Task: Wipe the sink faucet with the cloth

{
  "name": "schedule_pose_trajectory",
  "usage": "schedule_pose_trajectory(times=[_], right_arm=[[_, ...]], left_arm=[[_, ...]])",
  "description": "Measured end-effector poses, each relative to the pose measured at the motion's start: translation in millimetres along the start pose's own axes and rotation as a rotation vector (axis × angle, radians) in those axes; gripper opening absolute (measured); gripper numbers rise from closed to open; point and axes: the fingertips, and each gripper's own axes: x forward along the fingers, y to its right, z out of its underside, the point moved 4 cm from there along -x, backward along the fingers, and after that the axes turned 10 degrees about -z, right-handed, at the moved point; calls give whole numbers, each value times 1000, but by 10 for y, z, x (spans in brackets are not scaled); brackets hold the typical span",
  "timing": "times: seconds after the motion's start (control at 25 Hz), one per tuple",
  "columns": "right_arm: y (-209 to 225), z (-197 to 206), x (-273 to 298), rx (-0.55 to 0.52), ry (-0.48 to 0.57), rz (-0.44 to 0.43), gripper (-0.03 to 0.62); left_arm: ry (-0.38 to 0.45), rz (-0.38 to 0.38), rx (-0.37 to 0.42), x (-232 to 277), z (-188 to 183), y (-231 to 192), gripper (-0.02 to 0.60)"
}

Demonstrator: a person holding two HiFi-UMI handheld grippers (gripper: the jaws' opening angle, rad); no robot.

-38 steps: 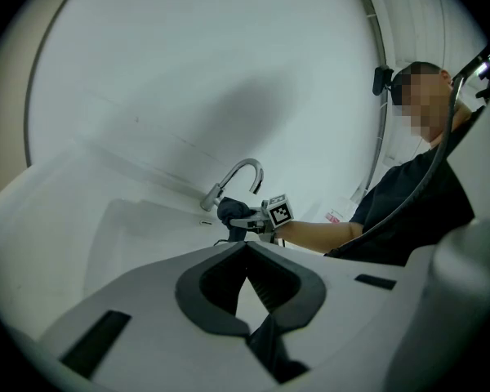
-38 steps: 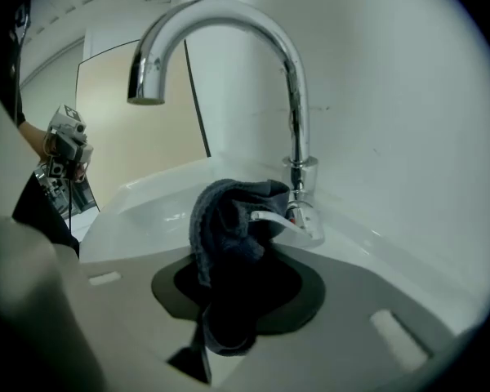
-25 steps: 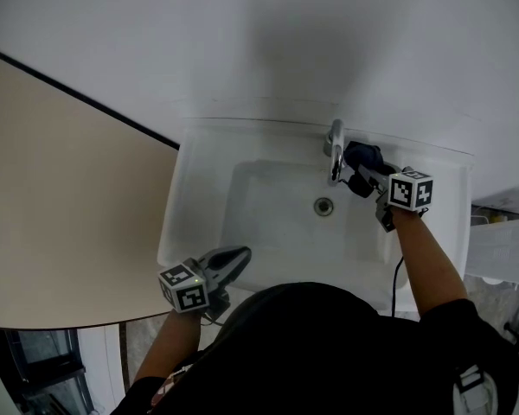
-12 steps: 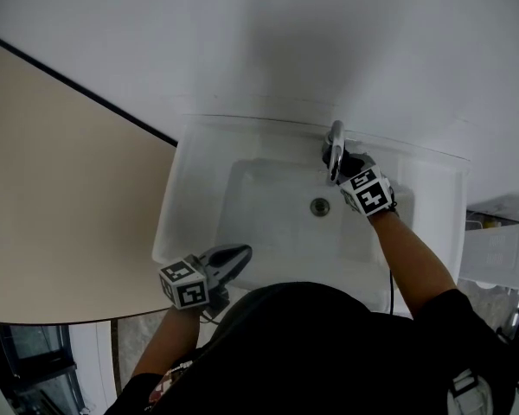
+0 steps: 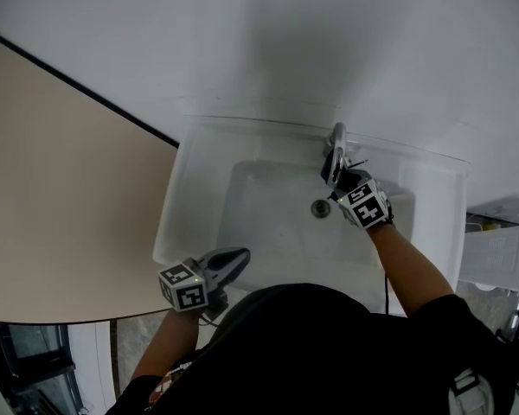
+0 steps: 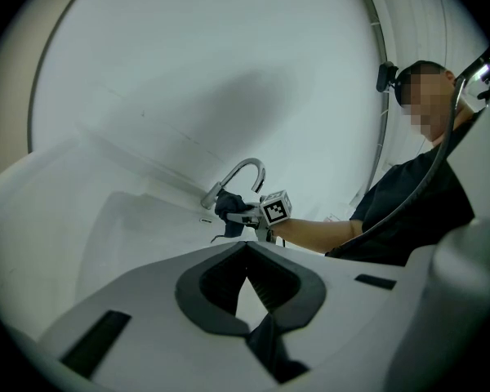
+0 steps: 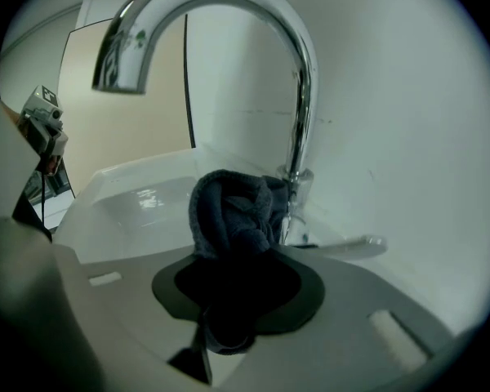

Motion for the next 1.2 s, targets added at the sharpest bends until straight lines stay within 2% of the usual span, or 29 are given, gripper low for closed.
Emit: schedule_pose_trajectory(times=[0.12, 0.2, 0.28, 0.36, 0.64, 0.72, 0.8, 0.92, 1.04, 1.2], right_arm=[[90, 390, 83, 92, -64, 15, 95], [273, 534, 12, 174, -28, 50, 95], [365, 459, -122, 207, 55, 62, 95], [353, 345, -155, 204, 91, 53, 95], [386, 441, 299, 309, 13, -14, 97], [319, 392, 246, 277, 4, -31, 97], [165, 240, 29, 193, 33, -46, 97], [82, -117, -311, 28, 97, 26, 97], [268, -315, -269, -90, 42, 126, 97], [489, -405, -127, -97, -45, 154, 97]], left_arm=[[1, -4, -1, -14, 2, -9, 0], [-2, -5, -2, -14, 4, -21, 0], [-5, -7, -5, -11, 10, -35, 0], [-7, -9, -6, -4, 17, -50, 0], [-19, 0, 1, 60, -23, 17, 0], [-18, -3, 2, 45, -31, 13, 0], [-12, -5, 1, 20, -35, 3, 0], [-6, -7, -1, 1, -50, -49, 0], [-8, -6, -8, 24, -49, -82, 0], [-8, 6, -13, 48, -49, -42, 0]])
